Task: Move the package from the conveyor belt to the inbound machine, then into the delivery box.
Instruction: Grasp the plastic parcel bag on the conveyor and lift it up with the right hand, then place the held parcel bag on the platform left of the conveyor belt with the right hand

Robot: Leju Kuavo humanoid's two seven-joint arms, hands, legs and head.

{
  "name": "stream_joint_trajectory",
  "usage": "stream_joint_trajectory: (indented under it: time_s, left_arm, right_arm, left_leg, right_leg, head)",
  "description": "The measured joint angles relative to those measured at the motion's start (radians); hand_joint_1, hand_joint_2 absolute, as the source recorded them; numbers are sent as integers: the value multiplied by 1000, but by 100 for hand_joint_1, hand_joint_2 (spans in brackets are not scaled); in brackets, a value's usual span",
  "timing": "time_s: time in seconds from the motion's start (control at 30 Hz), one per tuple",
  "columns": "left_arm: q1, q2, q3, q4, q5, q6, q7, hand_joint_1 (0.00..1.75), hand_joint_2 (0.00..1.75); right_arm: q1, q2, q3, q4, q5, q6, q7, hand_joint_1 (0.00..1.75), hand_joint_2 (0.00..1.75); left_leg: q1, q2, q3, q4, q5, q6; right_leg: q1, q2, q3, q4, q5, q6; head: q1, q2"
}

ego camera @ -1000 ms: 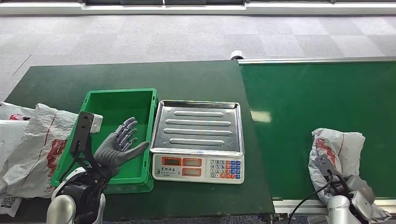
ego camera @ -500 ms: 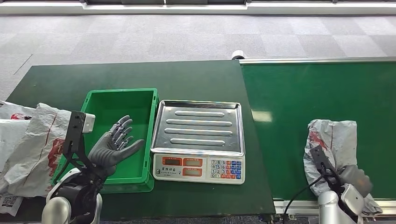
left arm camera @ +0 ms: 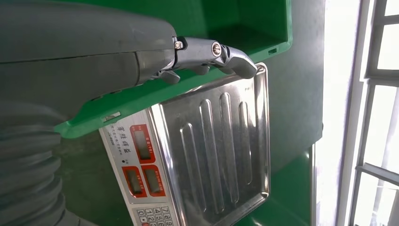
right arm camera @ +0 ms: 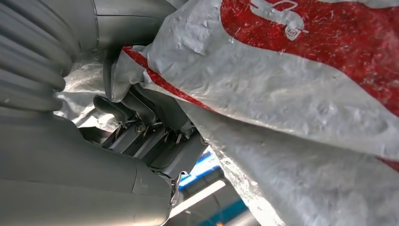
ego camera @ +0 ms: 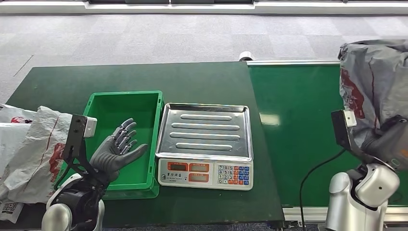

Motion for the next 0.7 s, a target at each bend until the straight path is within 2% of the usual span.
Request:
stream_joint_trajectory:
  time_s: [0.1, 0.23, 0.3, 0.5, 0.7]
  left_arm:
    - [0, 0, 0, 0, -1, 0, 0, 0, 175]
    - [0, 0, 0, -4, -1, -11, 0, 0, 175]
    - [-1, 0, 0, -4, 0, -22, 0, 0, 175]
    - [-4, 0, 0, 11, -4, -25, 0, 0, 175]
    - [-5, 0, 0, 18, -4, -6, 0, 0, 175]
  right_arm:
    - [-18, 9, 58, -22, -106, 44, -91, 175, 175]
    - [-46, 22, 219, -17, -361, 267, -313, 175, 175]
    - [-61, 34, 321, -3, -411, 352, -385, 175, 175]
    - [-90, 67, 594, 47, -434, 417, -441, 175, 175]
    - [-115, 73, 768, 79, -492, 429, -447, 175, 175]
  left_leg:
    - [0, 0, 0, 0, 0, 0]
    - [0, 1, 0, 0, 1, -1]
    - [1, 1, 0, 0, 2, -3]
    - [2, 0, -1, -1, 2, -4]
    - [2, 0, -1, -1, 2, -4]
  right_leg:
    - [0, 0, 0, 0, 0, 0]
    - [1, 2, -1, 0, 0, -1]
    - [2, 2, -1, 0, 1, -1]
    - [3, 2, -3, 1, 0, -2]
    - [2, 2, -3, 0, 0, -2]
  head:
    - [0, 0]
    - [0, 0]
    - [0, 0]
    - [0, 0]
    - [0, 0]
